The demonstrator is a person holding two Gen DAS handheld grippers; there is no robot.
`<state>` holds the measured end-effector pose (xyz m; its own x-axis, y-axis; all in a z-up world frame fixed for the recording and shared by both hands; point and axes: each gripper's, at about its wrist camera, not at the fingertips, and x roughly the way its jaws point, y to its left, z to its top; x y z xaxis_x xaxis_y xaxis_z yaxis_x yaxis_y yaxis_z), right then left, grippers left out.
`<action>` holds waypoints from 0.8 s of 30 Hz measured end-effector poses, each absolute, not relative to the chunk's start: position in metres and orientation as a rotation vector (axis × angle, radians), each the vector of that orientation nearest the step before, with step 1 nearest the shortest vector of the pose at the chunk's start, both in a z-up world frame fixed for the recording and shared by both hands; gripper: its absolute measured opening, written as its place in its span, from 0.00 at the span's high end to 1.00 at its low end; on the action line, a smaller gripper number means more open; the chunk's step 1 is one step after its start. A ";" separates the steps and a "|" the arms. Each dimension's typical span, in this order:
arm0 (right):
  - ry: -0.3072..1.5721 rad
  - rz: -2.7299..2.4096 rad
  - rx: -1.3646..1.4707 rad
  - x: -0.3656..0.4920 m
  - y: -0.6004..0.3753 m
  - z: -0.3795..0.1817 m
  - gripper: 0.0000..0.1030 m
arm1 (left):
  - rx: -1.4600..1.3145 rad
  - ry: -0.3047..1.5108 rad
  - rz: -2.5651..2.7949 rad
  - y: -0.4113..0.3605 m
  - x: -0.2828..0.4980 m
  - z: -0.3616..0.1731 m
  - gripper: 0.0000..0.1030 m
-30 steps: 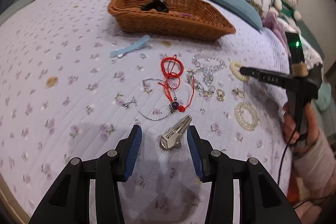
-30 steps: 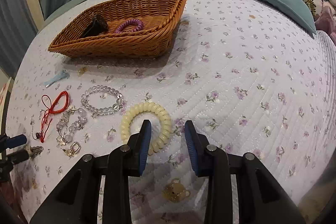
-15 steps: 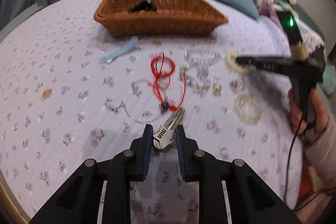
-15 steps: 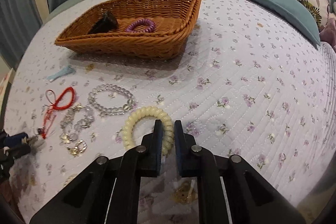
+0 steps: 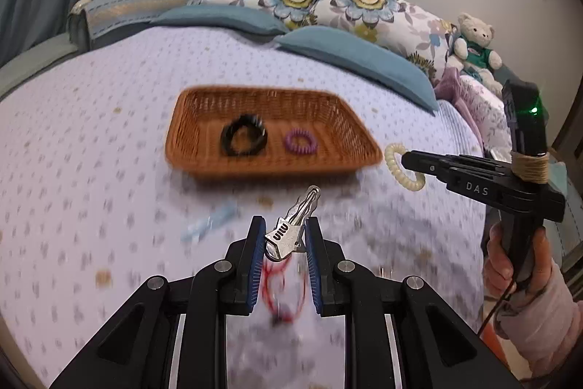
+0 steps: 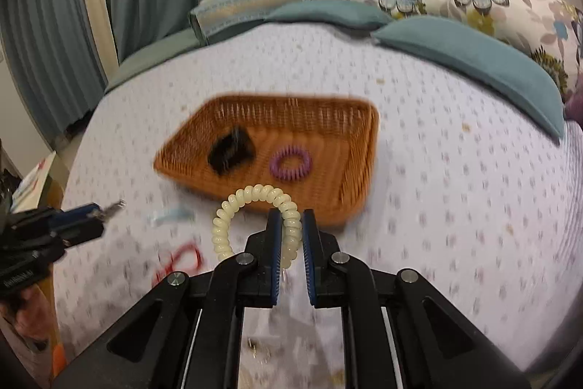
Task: Organize jewelry
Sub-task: 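Carry the key and cream tie into the basket with both tools and release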
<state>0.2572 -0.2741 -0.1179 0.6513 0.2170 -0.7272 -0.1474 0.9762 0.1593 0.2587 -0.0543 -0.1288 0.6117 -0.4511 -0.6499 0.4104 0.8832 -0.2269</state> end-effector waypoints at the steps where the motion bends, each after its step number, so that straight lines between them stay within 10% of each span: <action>1: 0.830 0.208 0.094 0.267 -0.274 -0.114 0.86 | -0.057 0.759 -0.497 -0.058 0.267 -0.125 0.78; 24: 1.085 0.173 0.136 0.448 -0.256 -0.201 0.86 | 0.036 0.914 -0.488 -0.151 0.413 -0.187 0.78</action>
